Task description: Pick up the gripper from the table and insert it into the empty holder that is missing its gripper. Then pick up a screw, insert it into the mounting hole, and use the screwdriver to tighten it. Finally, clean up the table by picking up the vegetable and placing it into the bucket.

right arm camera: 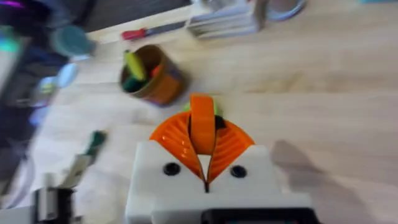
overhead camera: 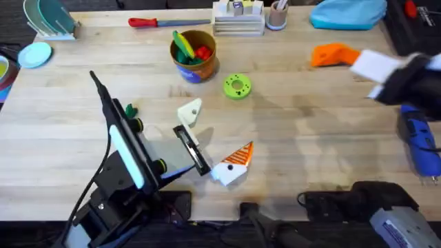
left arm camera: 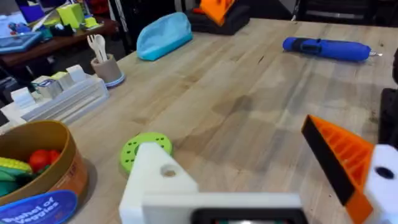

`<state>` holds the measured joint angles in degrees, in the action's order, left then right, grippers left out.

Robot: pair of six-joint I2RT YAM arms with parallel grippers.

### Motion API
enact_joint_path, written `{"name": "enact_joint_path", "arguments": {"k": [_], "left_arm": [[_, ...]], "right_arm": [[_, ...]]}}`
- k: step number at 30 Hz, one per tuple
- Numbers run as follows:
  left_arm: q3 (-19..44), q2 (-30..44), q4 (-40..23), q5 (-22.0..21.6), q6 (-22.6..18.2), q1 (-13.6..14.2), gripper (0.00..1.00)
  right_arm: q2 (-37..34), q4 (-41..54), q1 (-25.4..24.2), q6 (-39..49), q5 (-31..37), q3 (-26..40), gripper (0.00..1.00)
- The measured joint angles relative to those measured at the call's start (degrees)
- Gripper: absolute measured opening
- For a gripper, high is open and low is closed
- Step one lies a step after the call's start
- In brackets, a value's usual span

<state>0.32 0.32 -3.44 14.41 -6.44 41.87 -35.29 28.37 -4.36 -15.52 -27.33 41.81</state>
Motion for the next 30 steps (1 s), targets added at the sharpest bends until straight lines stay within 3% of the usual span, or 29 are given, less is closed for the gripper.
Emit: {"name": "enact_joint_path", "arguments": {"k": [5, 13, 25, 30], "left_arm": [[0.0, 0.0, 0.0, 0.0, 0.0, 0.0, 0.993], [0.0, 0.0, 0.0, 0.0, 0.0, 0.0, 0.993], [0.0, 0.0, 0.0, 0.0, 0.0, 0.0, 0.993], [0.0, 0.0, 0.0, 0.0, 0.0, 0.0, 0.993]], "right_arm": [[-2.0, -7.0, 1.9, -11.3, -10.8, -8.5, 0.009], [-8.4, -11.4, 9.1, -19.3, -20.3, -10.1, 0.009], [-23.0, -30.7, 22.5, -30.4, -25.9, -10.1, 0.009], [-26.3, -33.9, 26.4, -33.8, -27.0, -10.1, 0.009]]}}
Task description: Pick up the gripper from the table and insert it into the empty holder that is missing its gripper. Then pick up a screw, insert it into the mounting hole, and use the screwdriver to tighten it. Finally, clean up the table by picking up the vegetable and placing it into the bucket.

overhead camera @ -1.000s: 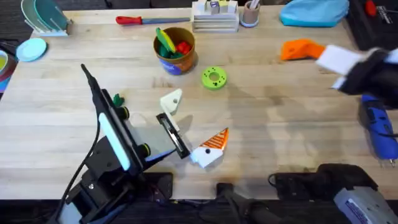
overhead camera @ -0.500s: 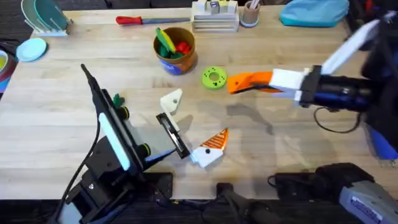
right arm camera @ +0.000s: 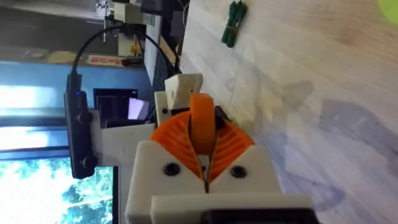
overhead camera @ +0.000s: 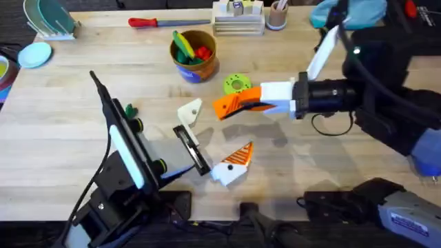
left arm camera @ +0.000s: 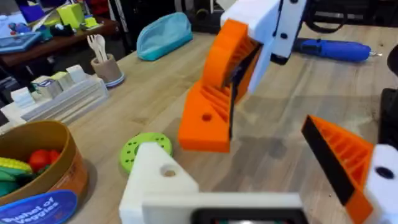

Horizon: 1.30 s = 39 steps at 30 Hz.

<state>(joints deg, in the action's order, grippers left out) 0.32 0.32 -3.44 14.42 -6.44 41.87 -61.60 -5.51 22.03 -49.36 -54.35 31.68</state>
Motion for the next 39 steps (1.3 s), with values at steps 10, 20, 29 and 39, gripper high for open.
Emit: {"name": "enact_joint_path", "arguments": {"k": [10, 20, 29, 39], "left_arm": [[0.0, 0.0, 0.0, 0.0, 0.0, 0.0, 0.992], [0.0, 0.0, 0.0, 0.0, 0.0, 0.0, 0.993], [0.0, 0.0, 0.0, -0.1, 0.0, 0.0, 0.993], [0.0, 0.0, 0.0, -0.8, 2.3, -0.1, 0.993]], "right_arm": [[-3.2, -2.0, 1.2, -3.0, -2.6, 0.0, 0.009], [-4.3, -5.7, 4.0, -5.9, -3.1, 0.0, 0.009], [-9.1, -14.8, 6.7, -11.0, -3.5, 0.0, 0.009], [-13.4, -18.6, 6.7, -7.7, -4.5, 0.0, 0.008]]}}
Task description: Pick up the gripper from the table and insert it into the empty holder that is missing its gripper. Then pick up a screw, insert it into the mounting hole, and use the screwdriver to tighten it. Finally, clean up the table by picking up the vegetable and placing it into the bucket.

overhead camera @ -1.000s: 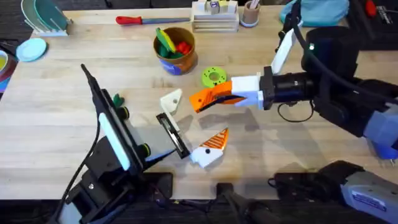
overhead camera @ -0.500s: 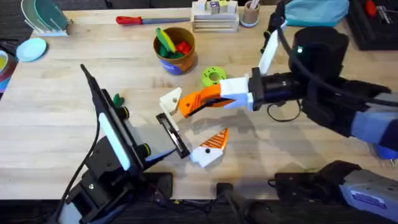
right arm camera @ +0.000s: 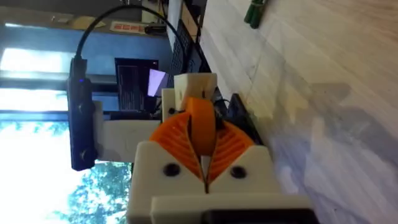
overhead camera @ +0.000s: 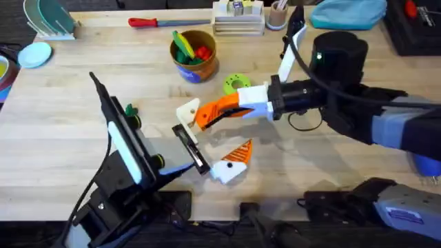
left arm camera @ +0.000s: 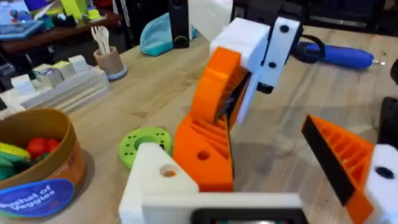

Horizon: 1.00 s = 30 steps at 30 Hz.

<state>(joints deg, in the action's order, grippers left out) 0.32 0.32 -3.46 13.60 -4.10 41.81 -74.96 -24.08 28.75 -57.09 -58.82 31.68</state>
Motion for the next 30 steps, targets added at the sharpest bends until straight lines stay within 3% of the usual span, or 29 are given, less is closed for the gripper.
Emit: {"name": "enact_joint_path", "arguments": {"k": [12, 30], "left_arm": [[0.0, 0.2, 0.0, -0.7, 9.3, -0.2, 0.992], [0.0, 0.4, 0.2, -1.6, 11.4, -0.3, 0.993]], "right_arm": [[-6.9, -5.3, 0.0, 3.1, -1.8, 0.0, 0.007], [-14.9, -18.9, 4.1, -2.8, 1.8, 1.2, 0.007]]}}
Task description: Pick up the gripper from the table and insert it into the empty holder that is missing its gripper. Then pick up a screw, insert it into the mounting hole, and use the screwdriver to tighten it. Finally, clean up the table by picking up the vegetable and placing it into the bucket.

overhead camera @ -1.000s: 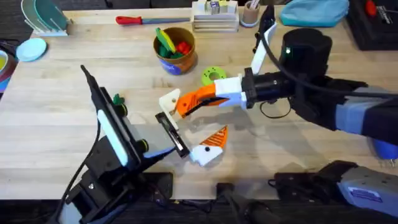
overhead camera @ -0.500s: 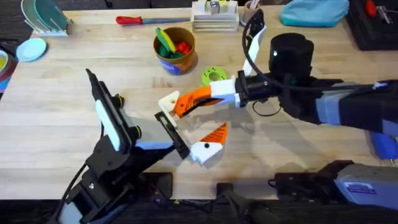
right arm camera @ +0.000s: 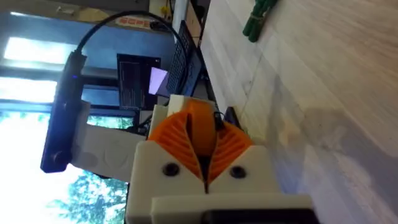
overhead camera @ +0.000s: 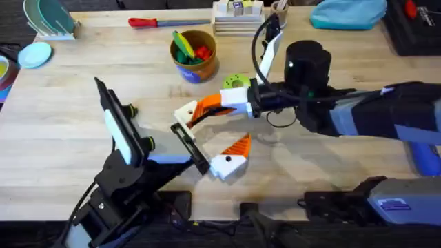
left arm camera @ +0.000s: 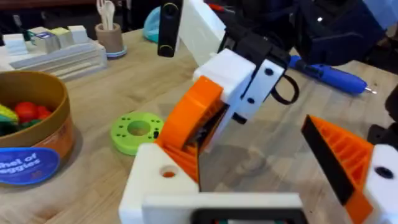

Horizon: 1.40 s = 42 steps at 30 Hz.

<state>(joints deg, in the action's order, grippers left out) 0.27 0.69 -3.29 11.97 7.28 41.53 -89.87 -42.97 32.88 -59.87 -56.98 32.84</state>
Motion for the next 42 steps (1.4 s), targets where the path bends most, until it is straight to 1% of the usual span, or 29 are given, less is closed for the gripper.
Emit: {"name": "enact_joint_path", "arguments": {"k": [7, 11, 15, 22, 27, 36, 39, 42], "left_arm": [[0.0, 0.0, -0.1, -2.1, 0.1, -0.5, 0.993], [0.0, 0.0, -0.1, -2.2, 0.1, -0.5, 0.993], [0.0, 0.0, -0.1, -1.9, 0.1, -0.3, 0.993], [0.0, 0.0, 0.0, -0.8, -0.8, 0.2, 0.993], [0.0, 0.0, 0.2, -0.5, -1.3, 0.2, 0.994], [0.0, 0.0, 0.5, -0.1, -1.7, 0.2, 0.992], [0.0, 0.0, 0.5, -0.1, -1.9, 0.2, 0.993], [0.0, 0.0, 0.5, 0.1, -1.9, 0.2, 0.993]], "right_arm": [[-1.7, 0.1, 0.9, -0.1, 0.9, 1.9, 0.006], [-1.7, 0.1, 0.8, -0.1, 0.6, 1.9, 0.006], [-1.8, 0.2, 0.0, -0.1, -1.4, 2.0, 0.022], [-2.2, 0.7, -1.7, -0.1, -4.8, 2.0, 0.244], [-2.4, 1.0, -2.1, -0.1, -5.7, 2.0, 0.356], [-2.4, 1.0, -3.3, -0.1, -6.4, 2.0, 0.523], [-2.4, -1.0, -3.5, -0.2, -6.5, 2.0, 0.602], [-2.4, -4.4, -3.7, -0.5, -6.6, 2.0, 0.719]]}}
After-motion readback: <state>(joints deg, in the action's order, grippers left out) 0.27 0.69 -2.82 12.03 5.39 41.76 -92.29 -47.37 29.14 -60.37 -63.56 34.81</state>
